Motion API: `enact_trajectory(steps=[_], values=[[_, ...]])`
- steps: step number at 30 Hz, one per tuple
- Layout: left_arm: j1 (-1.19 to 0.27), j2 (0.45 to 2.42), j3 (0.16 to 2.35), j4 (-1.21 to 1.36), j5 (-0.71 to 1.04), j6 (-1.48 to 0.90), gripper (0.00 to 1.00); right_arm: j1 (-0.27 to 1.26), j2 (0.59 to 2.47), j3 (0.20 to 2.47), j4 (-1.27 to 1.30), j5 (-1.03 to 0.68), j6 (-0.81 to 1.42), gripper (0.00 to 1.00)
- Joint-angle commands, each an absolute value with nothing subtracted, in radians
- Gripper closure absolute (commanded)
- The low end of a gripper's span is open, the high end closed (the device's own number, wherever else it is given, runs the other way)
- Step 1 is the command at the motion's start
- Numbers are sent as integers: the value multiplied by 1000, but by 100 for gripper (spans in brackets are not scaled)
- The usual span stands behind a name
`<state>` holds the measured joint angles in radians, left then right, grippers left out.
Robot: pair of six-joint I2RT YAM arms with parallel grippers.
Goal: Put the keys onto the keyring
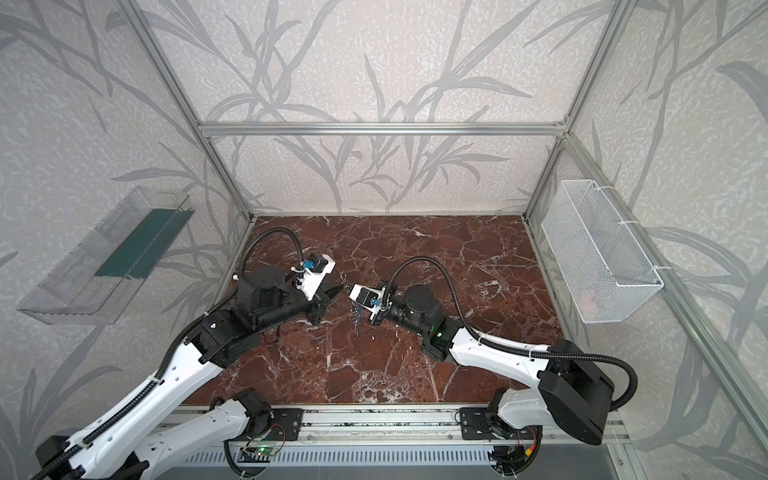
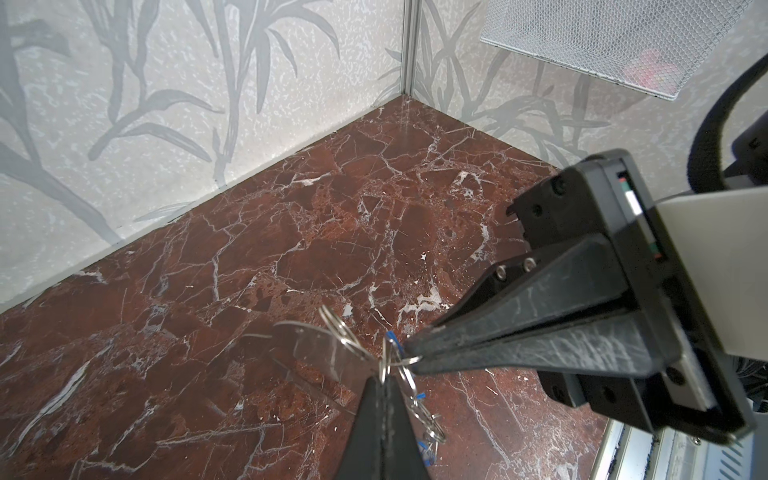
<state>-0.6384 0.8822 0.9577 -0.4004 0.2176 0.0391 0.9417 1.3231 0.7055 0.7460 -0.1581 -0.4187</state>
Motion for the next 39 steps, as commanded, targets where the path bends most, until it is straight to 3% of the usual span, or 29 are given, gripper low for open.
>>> enact_trajectory(steps=[1,6,9,11,19,25,33,39], values=[[-630,840,944,-289,207,12,100,949,1310,685,766,-184,-387,100],[-630,825,927,-247,223,-7,100,940,1311,668,780,-185,-344,100],[-629,835,923,-232,241,-32,100,928,1298,638,842,-134,-282,74],[-630,844,909,-197,248,-64,100,904,1268,635,824,-130,-217,72],[-629,891,854,-15,286,-182,100,769,1143,557,816,-169,40,71],[-630,938,831,113,329,-231,100,669,1097,564,760,-324,236,73],[-630,1006,790,295,382,-292,100,655,1129,678,632,-459,328,70],[-633,1023,804,285,413,-295,100,654,1162,716,651,-487,362,71]])
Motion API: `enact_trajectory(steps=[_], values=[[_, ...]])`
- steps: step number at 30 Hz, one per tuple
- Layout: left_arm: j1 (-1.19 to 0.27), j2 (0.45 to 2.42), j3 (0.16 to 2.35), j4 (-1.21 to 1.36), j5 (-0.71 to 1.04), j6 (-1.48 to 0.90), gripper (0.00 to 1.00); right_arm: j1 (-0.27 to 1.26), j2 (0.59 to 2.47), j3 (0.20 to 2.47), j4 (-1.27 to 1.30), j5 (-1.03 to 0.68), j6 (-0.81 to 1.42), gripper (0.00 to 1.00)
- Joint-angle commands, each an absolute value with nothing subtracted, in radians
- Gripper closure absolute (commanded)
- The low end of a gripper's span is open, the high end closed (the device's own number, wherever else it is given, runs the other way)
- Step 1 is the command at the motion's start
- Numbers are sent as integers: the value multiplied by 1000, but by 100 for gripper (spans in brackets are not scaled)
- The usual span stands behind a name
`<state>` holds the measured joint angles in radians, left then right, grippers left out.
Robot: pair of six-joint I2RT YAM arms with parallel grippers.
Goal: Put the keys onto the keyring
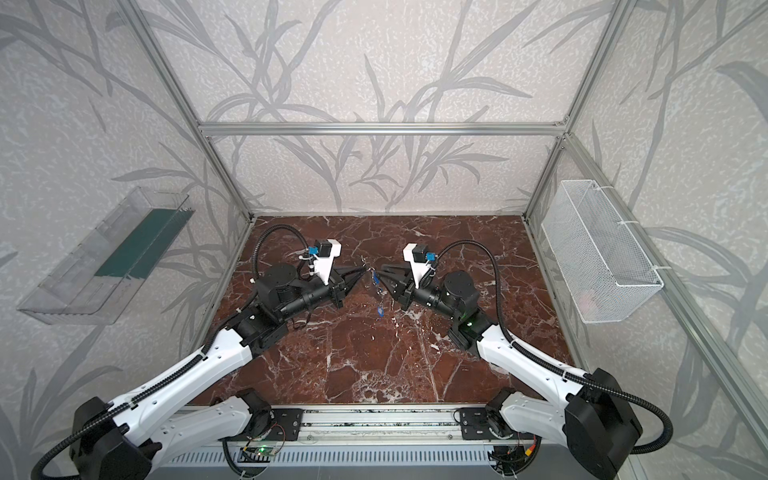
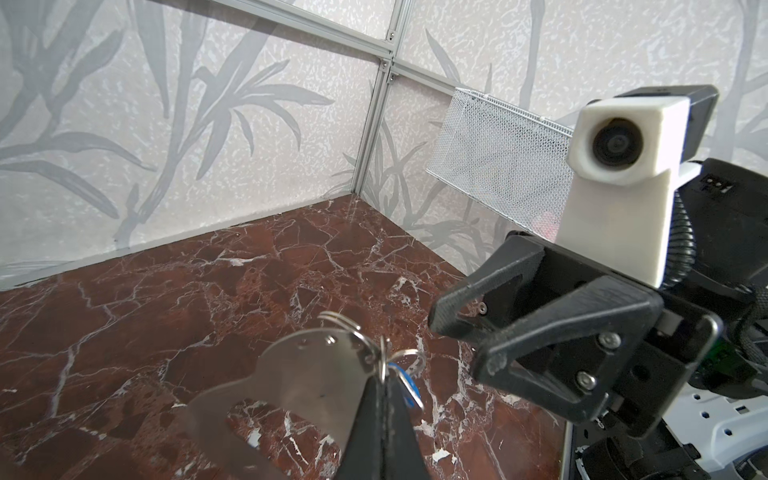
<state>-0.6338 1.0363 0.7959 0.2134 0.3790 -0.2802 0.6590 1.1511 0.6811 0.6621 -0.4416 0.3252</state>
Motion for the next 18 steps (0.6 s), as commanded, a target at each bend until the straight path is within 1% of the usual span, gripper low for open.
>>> enact_trajectory(steps=[1,7,12,18], values=[[-633,1018,803,285,415,-295,100,654,1171,722,652,-493,364,71],[-638,1017,807,282,445,-290,100,637,1209,752,629,-521,390,73],[-640,1018,811,282,458,-287,100,598,1234,755,679,-564,463,76],[-640,1022,816,281,459,-288,100,586,1255,762,703,-615,484,77]])
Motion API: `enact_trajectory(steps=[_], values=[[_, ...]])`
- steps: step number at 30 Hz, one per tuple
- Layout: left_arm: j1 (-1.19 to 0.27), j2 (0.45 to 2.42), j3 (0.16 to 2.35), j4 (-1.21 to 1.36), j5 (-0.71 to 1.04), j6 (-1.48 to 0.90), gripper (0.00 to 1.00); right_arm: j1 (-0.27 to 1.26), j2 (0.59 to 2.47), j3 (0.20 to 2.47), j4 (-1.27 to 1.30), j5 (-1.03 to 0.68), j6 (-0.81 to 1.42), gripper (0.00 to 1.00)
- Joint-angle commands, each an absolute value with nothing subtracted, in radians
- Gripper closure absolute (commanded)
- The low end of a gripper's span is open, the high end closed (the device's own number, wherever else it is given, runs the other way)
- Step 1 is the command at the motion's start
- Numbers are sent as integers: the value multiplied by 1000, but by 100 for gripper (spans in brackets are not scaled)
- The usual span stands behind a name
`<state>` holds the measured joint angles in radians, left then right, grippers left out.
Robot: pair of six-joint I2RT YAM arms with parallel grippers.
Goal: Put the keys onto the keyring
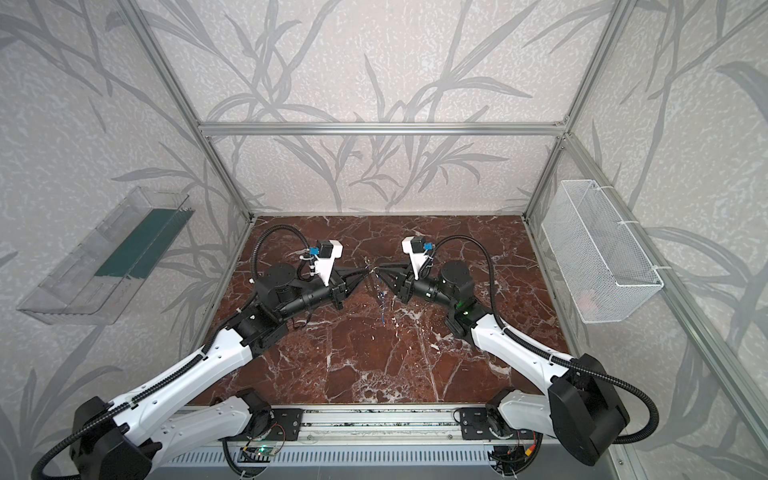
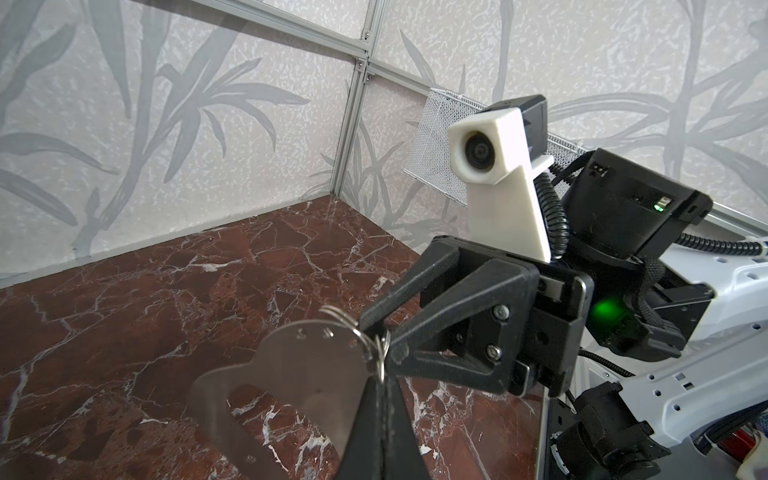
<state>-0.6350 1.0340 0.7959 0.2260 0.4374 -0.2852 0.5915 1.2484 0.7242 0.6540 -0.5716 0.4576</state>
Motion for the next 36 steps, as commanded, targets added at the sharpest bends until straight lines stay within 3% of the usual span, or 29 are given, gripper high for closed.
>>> enact_trajectory(steps=[1,27,36], values=[[-641,1023,818,280,460,-287,100,586,1259,765,704,-621,487,77],[-640,1019,826,251,393,-278,100,561,1270,735,816,-679,543,78],[-641,1032,830,266,451,-283,100,561,1298,765,810,-698,556,79]])
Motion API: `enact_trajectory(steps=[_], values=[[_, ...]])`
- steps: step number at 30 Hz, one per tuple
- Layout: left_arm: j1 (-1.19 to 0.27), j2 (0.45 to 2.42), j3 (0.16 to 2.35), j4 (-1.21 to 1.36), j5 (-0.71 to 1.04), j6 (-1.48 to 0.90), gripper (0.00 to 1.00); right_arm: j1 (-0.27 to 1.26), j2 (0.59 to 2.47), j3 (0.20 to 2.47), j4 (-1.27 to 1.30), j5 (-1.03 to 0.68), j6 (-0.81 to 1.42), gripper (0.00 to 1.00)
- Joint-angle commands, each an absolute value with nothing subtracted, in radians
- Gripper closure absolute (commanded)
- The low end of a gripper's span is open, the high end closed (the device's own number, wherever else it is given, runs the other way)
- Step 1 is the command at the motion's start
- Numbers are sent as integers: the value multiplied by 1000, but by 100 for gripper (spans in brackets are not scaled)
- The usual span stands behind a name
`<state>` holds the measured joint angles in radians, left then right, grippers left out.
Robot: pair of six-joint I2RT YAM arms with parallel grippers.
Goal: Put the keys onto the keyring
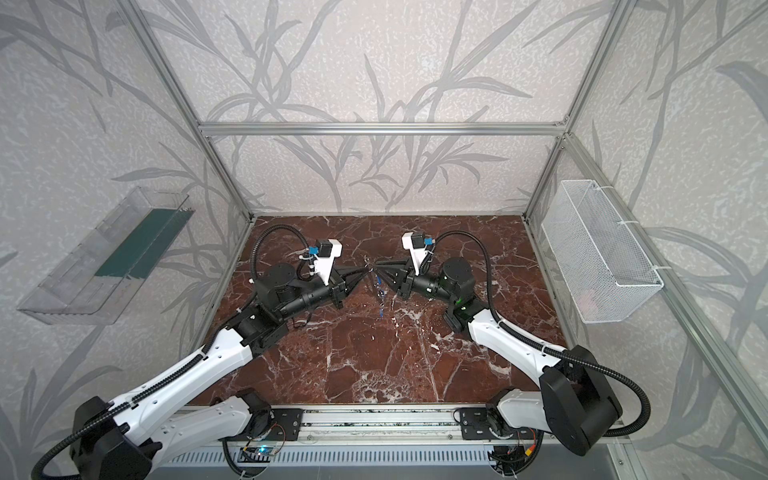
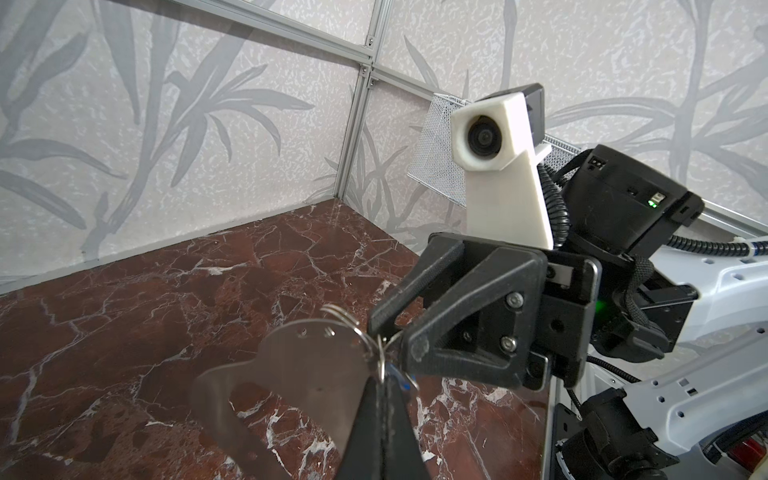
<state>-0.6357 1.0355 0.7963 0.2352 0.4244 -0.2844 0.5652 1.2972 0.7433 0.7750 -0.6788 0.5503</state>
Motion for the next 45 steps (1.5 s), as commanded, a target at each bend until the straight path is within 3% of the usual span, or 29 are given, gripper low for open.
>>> enact_trajectory(steps=[1,5,12,19,24,27,37,45], values=[[-641,1033,830,265,455,-285,100,561,1302,765,813,-699,558,79],[-641,1030,830,269,456,-284,100,560,1315,775,811,-723,567,85],[-641,1029,830,272,458,-287,100,561,1338,779,814,-745,579,86],[-641,1038,834,262,459,-283,100,561,1333,774,839,-752,584,100],[-641,1032,828,251,430,-275,100,557,1311,766,819,-743,565,100],[-640,1023,833,218,403,-269,84,545,1286,760,774,-727,531,100],[-641,952,880,-13,299,-223,80,551,1158,765,437,-588,221,100],[-638,1019,998,-238,362,-186,83,676,1110,774,269,-319,-32,100]])
